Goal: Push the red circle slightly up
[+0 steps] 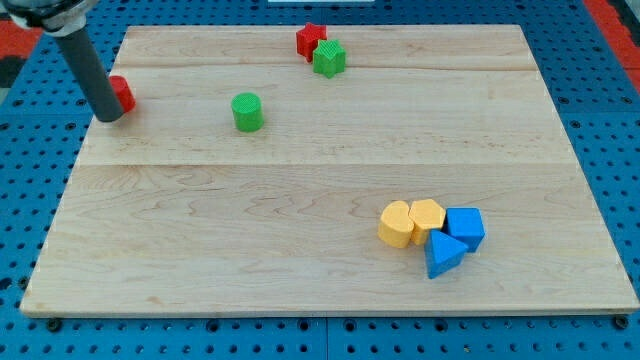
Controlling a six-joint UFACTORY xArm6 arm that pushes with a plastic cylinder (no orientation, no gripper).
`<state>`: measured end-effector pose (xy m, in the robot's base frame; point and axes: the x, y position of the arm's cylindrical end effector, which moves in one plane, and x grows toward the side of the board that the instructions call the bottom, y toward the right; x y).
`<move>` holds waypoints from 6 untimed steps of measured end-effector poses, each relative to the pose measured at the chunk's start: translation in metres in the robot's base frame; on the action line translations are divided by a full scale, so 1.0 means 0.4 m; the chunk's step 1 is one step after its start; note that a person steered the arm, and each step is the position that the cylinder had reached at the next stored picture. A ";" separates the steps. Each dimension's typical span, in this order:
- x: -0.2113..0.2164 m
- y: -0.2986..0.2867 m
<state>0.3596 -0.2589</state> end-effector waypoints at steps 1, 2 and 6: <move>-0.095 0.000; -0.153 0.000; -0.241 0.142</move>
